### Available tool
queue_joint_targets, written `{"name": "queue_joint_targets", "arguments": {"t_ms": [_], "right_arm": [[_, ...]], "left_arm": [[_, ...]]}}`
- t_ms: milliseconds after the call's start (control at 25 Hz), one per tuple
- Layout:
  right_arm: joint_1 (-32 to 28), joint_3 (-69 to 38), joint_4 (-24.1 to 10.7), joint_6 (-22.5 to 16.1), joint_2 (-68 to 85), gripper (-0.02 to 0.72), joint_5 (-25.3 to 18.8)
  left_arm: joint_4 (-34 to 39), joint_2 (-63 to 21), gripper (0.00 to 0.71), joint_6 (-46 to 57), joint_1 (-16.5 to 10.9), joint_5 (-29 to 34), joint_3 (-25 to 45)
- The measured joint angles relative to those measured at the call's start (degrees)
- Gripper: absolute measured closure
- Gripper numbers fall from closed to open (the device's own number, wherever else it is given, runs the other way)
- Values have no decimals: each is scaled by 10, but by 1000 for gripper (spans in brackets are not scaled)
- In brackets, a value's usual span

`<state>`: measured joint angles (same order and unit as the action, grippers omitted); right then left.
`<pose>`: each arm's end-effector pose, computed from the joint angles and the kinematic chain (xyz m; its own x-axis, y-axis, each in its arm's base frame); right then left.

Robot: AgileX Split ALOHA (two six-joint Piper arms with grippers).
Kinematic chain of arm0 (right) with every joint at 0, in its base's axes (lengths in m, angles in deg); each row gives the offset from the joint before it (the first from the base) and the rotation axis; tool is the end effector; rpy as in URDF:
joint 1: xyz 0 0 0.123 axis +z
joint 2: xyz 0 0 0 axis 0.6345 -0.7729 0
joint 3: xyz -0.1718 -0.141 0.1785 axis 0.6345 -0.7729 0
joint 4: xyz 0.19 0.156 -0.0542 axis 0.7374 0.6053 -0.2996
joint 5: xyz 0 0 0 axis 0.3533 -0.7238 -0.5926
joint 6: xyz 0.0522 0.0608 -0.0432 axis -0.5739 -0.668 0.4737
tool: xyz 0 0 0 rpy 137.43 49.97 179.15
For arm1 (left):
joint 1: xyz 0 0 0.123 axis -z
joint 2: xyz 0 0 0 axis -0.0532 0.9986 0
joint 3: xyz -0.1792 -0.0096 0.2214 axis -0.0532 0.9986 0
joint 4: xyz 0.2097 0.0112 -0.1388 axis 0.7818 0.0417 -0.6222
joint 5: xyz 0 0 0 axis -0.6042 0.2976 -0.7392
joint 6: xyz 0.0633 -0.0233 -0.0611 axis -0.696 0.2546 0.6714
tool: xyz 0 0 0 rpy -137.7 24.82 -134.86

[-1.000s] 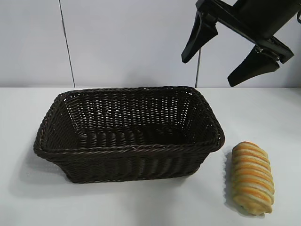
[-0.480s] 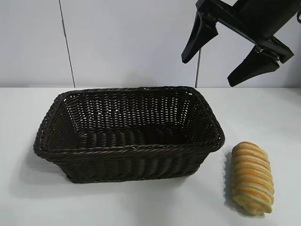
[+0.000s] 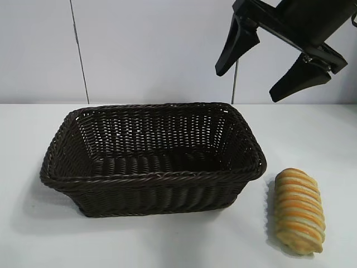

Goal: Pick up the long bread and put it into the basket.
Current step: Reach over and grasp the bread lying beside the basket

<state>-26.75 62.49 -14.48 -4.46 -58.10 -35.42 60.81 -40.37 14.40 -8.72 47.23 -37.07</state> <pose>0.3124 0.0989 0.2957 -0.8867 -0.0662 -0.4576 -0.2399 0.9119 0.3330 -0.0149 -0.0177 0.3108 -0.4315 0.1156 -0.8947 0.0254 0.9929 0.1161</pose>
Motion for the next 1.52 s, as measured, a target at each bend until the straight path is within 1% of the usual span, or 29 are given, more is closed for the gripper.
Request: {"name": "queue_joint_targets", "arguments": {"t_ms": [120,200,240,320,440,520,640,720,840,920,1080,1240,1360,1440,1520], "right_arm": [[-18,0,-75,-44,46,8,-28],[-44,0,-118,-71,79,9,-52],[-60,0,-135,-82,97,15,-64],[-90,0,-156,-89,129,30,-86],[-132,0,-164,-96,173,35,-112],[-147,0,-168,-97,196,39,-123],[-151,-23,-167,-97,218,40,-120],[-151,-58,-166,-97,225,41,-111],[-151,-134,-164,-99,227,41,-67],[-151,-193,-155,-101,227,41,-13],[-151,-296,-121,-101,227,41,102],[-151,-359,-104,-101,215,41,189],[-151,-375,-95,-100,195,41,224],[-151,-374,-87,-97,172,41,236],[-151,-374,-72,-90,142,41,248]], "left_arm": [[1,-32,23,0,0,3,37],[1,-36,23,0,0,4,61],[1,-36,23,0,0,5,71],[0,-36,23,0,0,2,77],[0,-36,23,0,1,-5,79],[-2,-36,23,0,11,-5,81],[-2,-36,23,0,37,-5,81],[-2,-36,23,0,47,-5,81],[-2,-36,23,0,48,-5,81],[-2,-36,23,0,48,-5,81],[-2,-36,23,0,48,-5,83],[-6,-36,23,0,48,-1,88],[-6,-36,23,0,48,0,88],[-6,-36,23,2,48,0,88],[-1,-36,23,16,48,0,88]]}}
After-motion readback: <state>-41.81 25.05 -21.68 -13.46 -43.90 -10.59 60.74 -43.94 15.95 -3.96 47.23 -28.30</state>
